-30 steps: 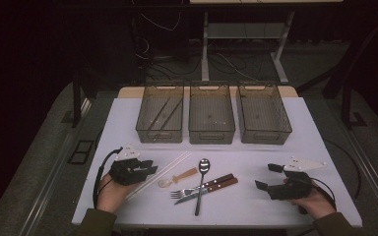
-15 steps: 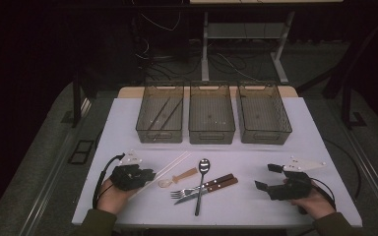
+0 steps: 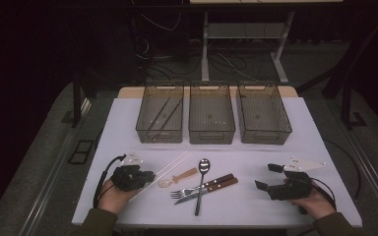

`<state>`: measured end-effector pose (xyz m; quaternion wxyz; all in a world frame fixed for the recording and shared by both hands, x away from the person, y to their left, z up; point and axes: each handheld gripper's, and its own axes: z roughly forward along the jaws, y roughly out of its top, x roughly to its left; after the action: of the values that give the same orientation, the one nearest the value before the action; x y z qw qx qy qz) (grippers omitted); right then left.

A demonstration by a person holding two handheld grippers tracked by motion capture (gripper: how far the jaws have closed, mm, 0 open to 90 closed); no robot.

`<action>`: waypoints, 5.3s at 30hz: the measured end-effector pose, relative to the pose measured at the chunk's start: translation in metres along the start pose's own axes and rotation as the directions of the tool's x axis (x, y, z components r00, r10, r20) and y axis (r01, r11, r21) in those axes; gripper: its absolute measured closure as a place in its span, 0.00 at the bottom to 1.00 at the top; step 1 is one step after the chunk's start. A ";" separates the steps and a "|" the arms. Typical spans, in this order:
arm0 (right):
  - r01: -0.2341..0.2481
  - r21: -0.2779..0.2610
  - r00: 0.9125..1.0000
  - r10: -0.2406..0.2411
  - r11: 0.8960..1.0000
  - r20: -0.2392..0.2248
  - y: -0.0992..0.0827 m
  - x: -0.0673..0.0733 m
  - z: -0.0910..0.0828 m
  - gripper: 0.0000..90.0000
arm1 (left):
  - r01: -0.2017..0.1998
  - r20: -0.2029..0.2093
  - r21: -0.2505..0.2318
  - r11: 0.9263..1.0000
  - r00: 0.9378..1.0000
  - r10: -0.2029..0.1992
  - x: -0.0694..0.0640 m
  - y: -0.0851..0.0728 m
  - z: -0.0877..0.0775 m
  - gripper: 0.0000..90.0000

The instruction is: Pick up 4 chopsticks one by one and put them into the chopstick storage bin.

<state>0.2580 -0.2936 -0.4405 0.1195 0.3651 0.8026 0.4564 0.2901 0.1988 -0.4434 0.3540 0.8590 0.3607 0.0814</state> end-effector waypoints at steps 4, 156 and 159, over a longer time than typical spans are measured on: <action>0.003 0.000 1.000 -0.003 1.000 0.001 0.000 0.000 0.000 0.19 | -0.004 -0.011 -0.006 1.000 1.000 0.004 -0.001 -0.001 0.001 0.90; -0.051 -0.069 0.996 0.056 0.996 0.075 0.001 -0.004 0.001 0.16 | 0.126 -0.253 -0.025 0.992 0.959 -0.128 0.114 0.167 0.059 0.93; -0.051 -0.069 0.996 0.056 0.996 0.076 0.001 -0.004 0.001 0.16 | 0.126 -0.255 -0.020 0.992 0.959 -0.127 0.115 0.165 0.059 0.91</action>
<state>0.2619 -0.2955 -0.4412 0.1507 0.3997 0.7715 0.4715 0.4904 0.1633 -0.3901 0.3107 0.8158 0.4574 0.1692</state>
